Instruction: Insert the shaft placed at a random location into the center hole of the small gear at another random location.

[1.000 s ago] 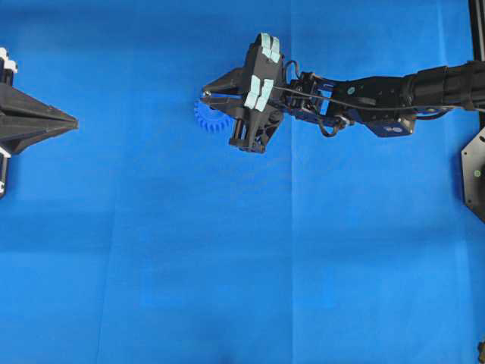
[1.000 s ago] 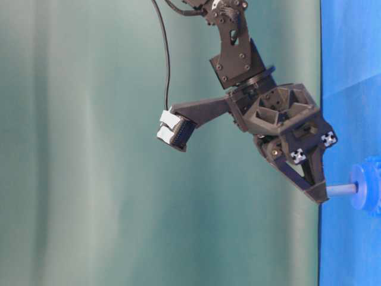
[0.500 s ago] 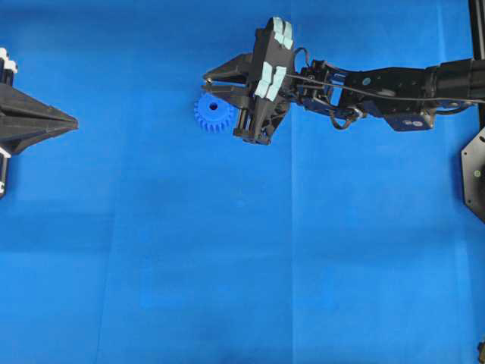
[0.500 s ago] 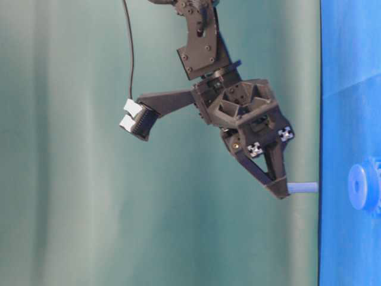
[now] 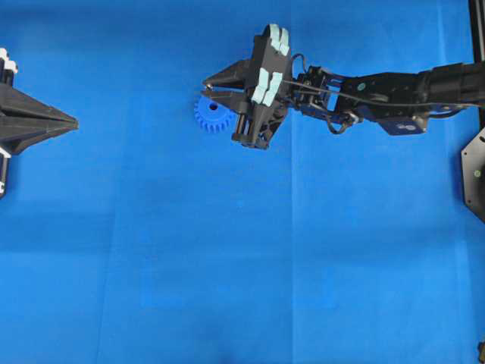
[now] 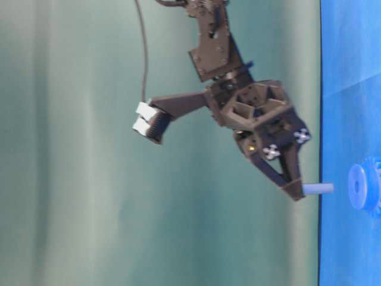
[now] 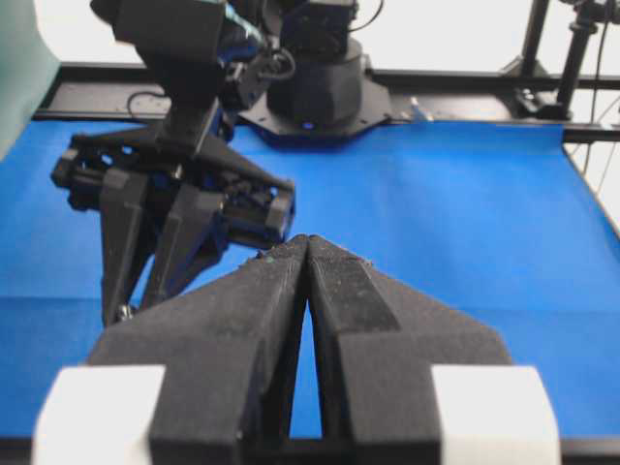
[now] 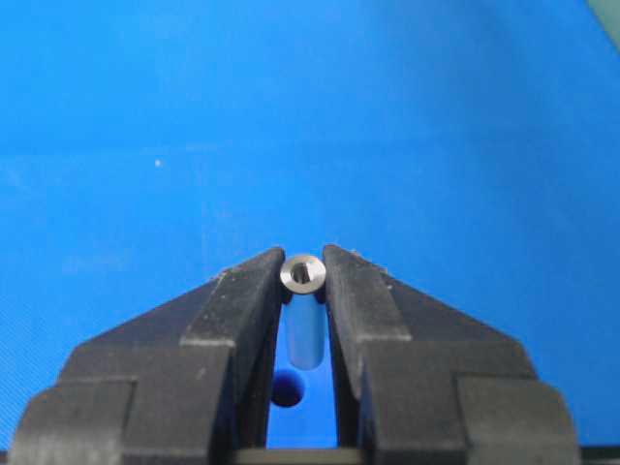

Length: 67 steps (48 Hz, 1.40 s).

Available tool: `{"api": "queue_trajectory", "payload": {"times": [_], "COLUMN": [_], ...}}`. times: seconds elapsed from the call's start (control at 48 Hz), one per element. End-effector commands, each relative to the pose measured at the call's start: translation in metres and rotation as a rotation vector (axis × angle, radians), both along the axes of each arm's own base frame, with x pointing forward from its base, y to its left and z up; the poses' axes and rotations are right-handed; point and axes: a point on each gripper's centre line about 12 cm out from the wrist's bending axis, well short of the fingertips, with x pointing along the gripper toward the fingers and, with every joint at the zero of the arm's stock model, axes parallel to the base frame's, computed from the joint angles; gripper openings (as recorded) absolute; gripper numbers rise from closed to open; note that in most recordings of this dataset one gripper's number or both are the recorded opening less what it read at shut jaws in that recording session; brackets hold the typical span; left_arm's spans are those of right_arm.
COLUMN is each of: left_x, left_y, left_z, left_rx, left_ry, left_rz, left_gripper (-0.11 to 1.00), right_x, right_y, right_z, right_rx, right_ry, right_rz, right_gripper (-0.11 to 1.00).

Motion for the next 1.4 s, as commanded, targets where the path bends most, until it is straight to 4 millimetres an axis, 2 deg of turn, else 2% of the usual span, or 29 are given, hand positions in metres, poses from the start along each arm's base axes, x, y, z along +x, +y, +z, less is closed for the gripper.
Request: {"api": "queue_trajectory", "payload": {"times": [0.0, 0.188, 0.417, 0.542, 0.792, 0.938, 1.188, 1.376], "left_x": [0.001, 0.001, 0.001, 0.001, 0.001, 0.001, 0.001, 0.001], "left_y": [0.000, 0.000, 0.001, 0.001, 0.001, 0.001, 0.003, 0.003], "left_z": [0.005, 0.005, 0.005, 0.005, 0.005, 0.006, 0.006, 0.006], "left_rx": [-0.001, 0.000, -0.001, -0.001, -0.001, 0.000, 0.000, 0.000], "left_ry": [-0.014, -0.012, -0.014, -0.012, -0.012, -0.015, -0.015, -0.015], "left_rz": [0.002, 0.002, 0.003, 0.003, 0.003, 0.006, 0.014, 0.014], "left_gripper": [0.00, 0.00, 0.00, 0.00, 0.00, 0.00, 0.00, 0.00], "right_x": [0.003, 0.004, 0.003, 0.002, -0.009, -0.017, -0.018, -0.010], "right_y": [0.001, -0.001, 0.000, 0.001, 0.002, 0.004, 0.004, 0.003], "right_z": [0.005, -0.012, -0.016, -0.010, 0.029, 0.044, 0.047, 0.034], "right_rx": [-0.002, 0.015, 0.020, 0.016, -0.009, -0.009, -0.005, 0.016], "right_ry": [-0.043, -0.022, -0.021, -0.034, -0.107, -0.132, -0.138, -0.121], "right_rz": [-0.008, -0.029, -0.033, -0.032, -0.026, -0.026, -0.026, -0.033], "right_gripper": [0.05, 0.05, 0.05, 0.05, 0.05, 0.05, 0.05, 0.05]}}
